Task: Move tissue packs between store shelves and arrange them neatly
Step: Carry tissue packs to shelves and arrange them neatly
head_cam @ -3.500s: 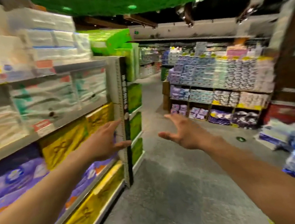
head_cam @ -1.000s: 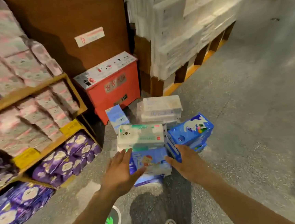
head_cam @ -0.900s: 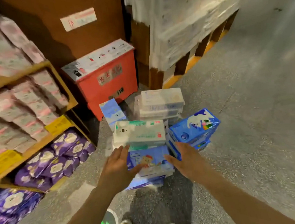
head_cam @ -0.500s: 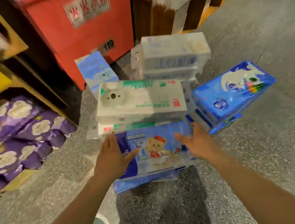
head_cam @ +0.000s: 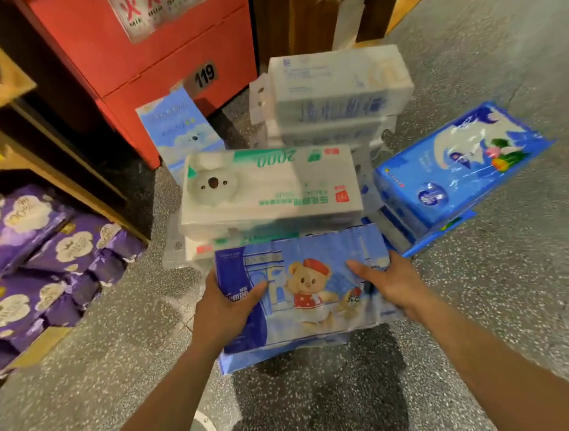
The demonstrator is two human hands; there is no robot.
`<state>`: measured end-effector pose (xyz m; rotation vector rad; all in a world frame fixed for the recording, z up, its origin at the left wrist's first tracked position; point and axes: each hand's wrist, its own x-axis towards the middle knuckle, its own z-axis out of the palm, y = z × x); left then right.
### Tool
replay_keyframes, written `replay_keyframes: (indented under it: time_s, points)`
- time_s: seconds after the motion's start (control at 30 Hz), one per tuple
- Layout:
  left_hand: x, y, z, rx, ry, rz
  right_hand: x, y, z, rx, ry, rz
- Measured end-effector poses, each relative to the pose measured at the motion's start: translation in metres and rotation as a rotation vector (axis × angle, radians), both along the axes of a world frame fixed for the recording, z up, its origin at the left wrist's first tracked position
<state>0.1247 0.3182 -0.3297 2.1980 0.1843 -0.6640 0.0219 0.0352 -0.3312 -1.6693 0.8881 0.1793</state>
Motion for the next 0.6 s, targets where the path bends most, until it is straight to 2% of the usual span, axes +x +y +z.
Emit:
replay_keyframes:
  time_s: [0.17, 0.47, 0.6]
  points:
    - [-0.010, -0.004, 0.130, -0.027, -0.087, -0.027, -0.022, -0.003, 0.129, -0.015, -0.037, -0.056]
    - [-0.008, -0.043, 0.450, -0.204, -0.238, -0.210, -0.079, -0.015, 0.461, -0.130, -0.175, -0.218]
    - [-0.024, -0.068, 0.573, -0.264, -0.269, -0.350, -0.128, -0.015, 0.584, -0.189, -0.238, -0.350]
